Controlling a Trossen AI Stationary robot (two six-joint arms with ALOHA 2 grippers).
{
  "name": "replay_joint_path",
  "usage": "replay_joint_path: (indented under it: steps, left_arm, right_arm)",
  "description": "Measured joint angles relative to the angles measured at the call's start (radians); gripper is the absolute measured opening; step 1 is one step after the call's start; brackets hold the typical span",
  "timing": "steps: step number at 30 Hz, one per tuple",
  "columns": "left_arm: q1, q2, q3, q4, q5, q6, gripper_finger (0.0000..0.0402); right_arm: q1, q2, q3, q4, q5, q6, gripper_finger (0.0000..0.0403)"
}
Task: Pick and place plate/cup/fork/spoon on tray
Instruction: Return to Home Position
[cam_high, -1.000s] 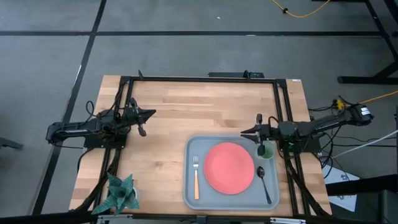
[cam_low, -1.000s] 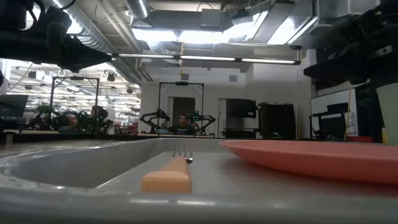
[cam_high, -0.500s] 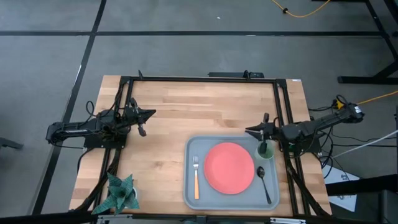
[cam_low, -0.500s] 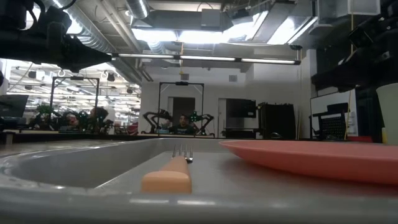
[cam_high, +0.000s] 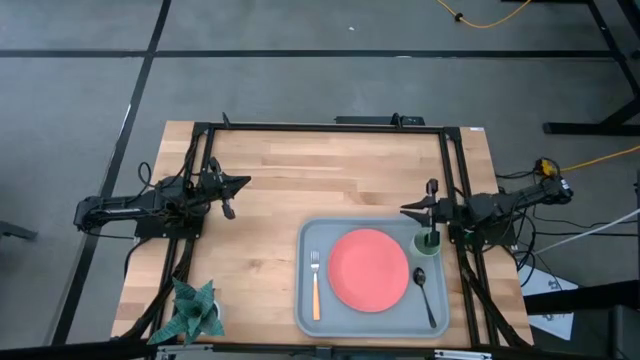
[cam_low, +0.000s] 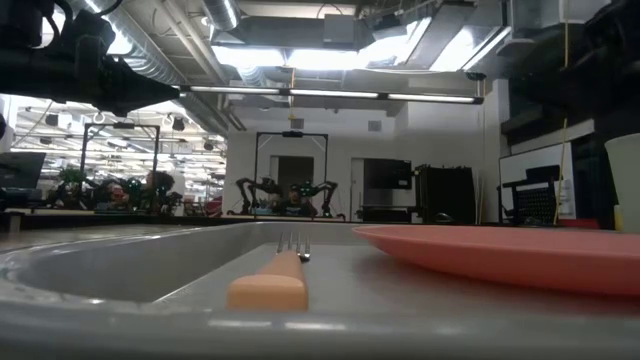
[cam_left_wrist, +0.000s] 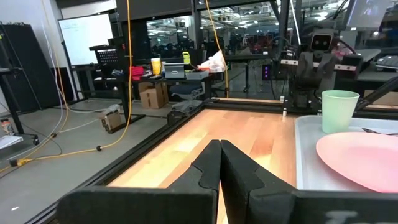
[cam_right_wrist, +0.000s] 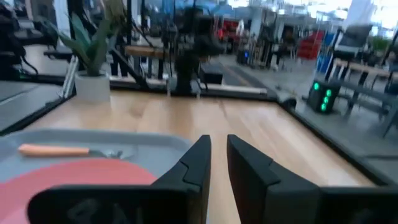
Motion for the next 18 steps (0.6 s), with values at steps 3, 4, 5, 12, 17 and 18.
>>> replay_joint_path:
  steps: [3, 4, 5, 12, 17, 18]
  left_arm:
    - [0.000, 0.000, 0.000, 0.000, 0.000, 0.000, 0.0000]
    - [0.000, 0.000, 0.000, 0.000, 0.000, 0.000, 0.0000]
    - [0.000, 0.000, 0.000, 0.000, 0.000, 0.000, 0.0000]
    - [0.000, 0.000, 0.000, 0.000, 0.000, 0.000, 0.0000]
    - [0.000, 0.000, 0.000, 0.000, 0.000, 0.000, 0.0000]
    - [0.000, 0.000, 0.000, 0.000, 0.000, 0.000, 0.0000]
  right_arm:
    - [-0.008, -0.061, 0.000, -0.001, -0.027, -0.026, 0.0057]
    - [-0.010, -0.079, 0.000, -0.002, -0.029, -0.029, 0.0057]
    - [-0.011, -0.095, 0.000, -0.001, -0.030, -0.027, 0.0057]
    - [-0.012, -0.083, 0.001, -0.018, -0.169, 0.043, 0.0057]
    - [-0.012, -0.084, 0.001, -0.018, -0.178, 0.062, 0.0057]
    - [-0.012, -0.085, 0.001, -0.017, -0.178, 0.064, 0.0057]
